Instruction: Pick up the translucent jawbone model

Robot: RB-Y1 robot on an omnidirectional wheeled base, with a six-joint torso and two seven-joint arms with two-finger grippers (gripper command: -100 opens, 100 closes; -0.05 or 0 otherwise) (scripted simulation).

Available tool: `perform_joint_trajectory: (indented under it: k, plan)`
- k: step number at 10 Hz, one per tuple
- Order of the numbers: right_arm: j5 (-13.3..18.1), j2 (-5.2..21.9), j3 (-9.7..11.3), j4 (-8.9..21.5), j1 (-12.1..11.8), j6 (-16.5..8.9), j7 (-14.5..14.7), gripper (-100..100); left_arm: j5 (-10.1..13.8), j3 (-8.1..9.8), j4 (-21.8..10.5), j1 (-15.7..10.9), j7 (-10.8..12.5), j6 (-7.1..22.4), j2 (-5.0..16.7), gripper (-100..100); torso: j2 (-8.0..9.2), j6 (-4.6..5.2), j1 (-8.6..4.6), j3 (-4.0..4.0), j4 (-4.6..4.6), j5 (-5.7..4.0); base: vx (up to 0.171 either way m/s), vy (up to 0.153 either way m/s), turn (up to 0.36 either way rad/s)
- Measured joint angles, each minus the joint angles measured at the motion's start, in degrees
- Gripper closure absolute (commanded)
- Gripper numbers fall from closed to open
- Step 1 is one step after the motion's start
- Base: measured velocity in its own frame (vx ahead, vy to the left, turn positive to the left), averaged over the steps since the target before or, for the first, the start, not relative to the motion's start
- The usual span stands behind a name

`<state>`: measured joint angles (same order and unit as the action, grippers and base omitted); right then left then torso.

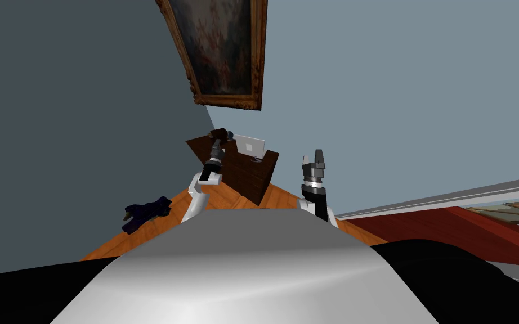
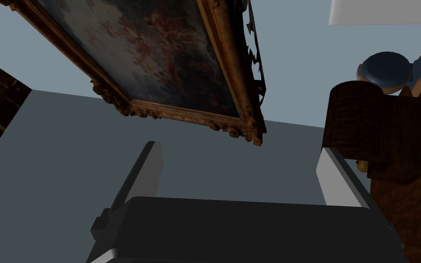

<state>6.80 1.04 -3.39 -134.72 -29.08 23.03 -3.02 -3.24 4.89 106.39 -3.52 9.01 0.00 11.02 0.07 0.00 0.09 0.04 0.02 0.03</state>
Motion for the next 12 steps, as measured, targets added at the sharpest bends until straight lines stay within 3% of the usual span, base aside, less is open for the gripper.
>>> perform_joint_trajectory:
  k: [5,12]
  plan:
    - [0.0,0.0,0.0,0.0,0.0,0.0,0.0,0,0.9,1.35,-8.8,-8.0,0.4,7.0,-0.5,-100,0.0,-0.01,-0.02,0.0,-0.01,0.0,-0.024,0.023,0.011]
    - [0.0,0.0,0.0,0.0,0.0,0.0,0.0,0,2.7,2.39,-17.2,-17.0,1.2,16.4,0.0,-100,-0.05,-0.01,-0.07,-0.03,-0.01,-0.01,-0.012,0.014,0.003]
